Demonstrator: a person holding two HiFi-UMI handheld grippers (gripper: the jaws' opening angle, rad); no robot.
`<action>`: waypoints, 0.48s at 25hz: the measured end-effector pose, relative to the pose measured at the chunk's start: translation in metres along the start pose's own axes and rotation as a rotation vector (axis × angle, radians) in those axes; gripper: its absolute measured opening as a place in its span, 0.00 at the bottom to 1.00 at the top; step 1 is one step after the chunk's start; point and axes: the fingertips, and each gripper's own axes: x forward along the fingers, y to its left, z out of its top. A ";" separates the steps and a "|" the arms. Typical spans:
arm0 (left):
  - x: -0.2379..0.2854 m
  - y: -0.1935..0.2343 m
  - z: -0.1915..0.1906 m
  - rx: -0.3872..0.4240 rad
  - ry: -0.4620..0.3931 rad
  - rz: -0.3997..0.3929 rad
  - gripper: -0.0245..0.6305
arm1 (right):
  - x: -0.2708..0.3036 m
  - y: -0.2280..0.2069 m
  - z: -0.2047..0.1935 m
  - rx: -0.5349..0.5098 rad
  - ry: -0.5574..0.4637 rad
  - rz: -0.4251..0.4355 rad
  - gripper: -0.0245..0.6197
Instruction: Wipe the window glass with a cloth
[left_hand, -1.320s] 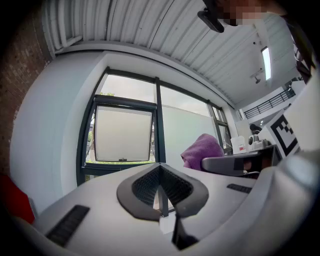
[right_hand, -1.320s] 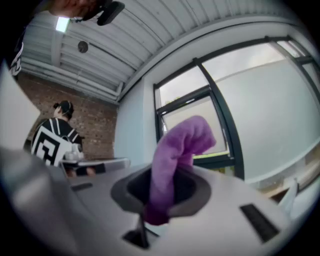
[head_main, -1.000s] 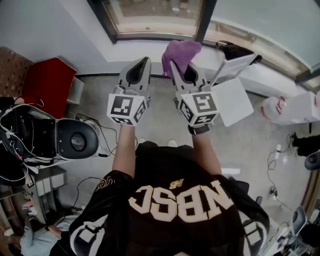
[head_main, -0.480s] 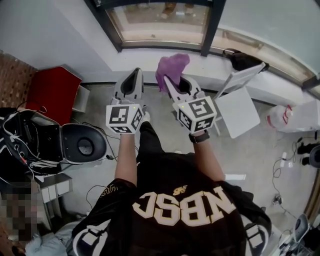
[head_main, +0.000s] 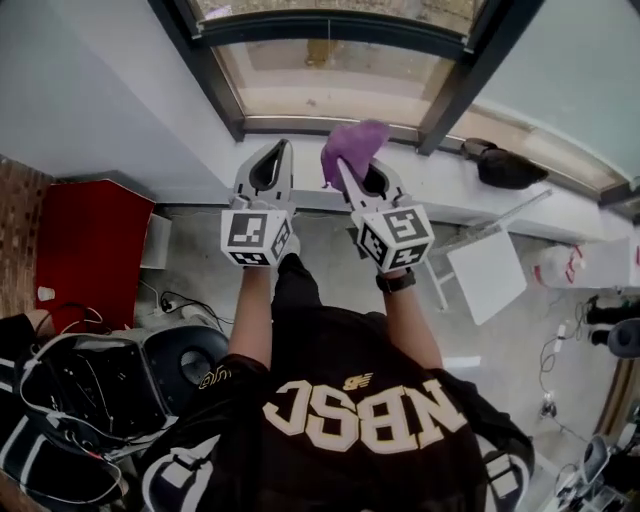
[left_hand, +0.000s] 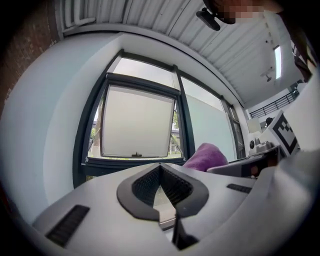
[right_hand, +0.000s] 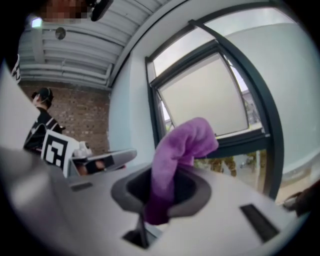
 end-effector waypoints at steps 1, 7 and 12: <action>0.014 0.024 0.000 -0.012 0.006 -0.003 0.07 | 0.029 -0.001 0.005 0.001 0.000 -0.010 0.15; 0.077 0.158 0.000 -0.005 0.041 -0.010 0.07 | 0.198 -0.002 0.006 -0.065 0.121 -0.039 0.16; 0.092 0.258 -0.028 -0.062 0.030 0.092 0.07 | 0.313 0.015 -0.031 0.079 0.189 0.069 0.16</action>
